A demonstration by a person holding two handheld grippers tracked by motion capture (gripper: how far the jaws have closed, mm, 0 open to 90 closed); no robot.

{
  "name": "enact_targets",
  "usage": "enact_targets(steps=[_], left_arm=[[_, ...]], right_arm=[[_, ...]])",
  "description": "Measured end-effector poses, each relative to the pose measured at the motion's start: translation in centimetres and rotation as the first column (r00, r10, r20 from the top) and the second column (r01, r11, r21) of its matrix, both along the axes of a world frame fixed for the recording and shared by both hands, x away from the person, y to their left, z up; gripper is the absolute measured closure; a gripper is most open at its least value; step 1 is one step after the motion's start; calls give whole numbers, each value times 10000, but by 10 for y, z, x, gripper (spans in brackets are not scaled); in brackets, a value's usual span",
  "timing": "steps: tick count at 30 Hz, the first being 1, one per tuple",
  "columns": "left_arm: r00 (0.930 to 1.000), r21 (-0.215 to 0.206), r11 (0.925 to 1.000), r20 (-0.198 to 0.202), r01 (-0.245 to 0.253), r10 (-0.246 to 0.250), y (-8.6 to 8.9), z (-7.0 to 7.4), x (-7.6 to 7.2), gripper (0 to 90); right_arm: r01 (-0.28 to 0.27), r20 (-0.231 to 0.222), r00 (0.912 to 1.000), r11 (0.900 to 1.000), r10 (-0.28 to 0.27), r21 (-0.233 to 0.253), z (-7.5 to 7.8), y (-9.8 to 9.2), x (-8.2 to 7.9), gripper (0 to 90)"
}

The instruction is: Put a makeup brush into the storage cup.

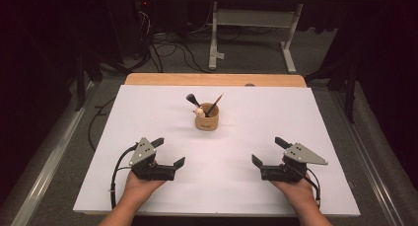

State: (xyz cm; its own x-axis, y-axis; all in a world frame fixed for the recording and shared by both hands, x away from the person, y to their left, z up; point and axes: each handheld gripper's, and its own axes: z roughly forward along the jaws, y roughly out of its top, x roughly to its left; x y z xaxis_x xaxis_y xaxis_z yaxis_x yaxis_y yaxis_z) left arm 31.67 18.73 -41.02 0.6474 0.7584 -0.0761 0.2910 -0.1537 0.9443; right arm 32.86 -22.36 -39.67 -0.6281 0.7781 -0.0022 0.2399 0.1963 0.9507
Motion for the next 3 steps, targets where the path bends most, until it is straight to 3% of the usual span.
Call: enact_targets(steps=[3], left_arm=[[10000,-25,10000,20,-12,12,1,0,0,11]], right_arm=[[13,-42,10000,10000,-14,-47,-1,1,0,10]])
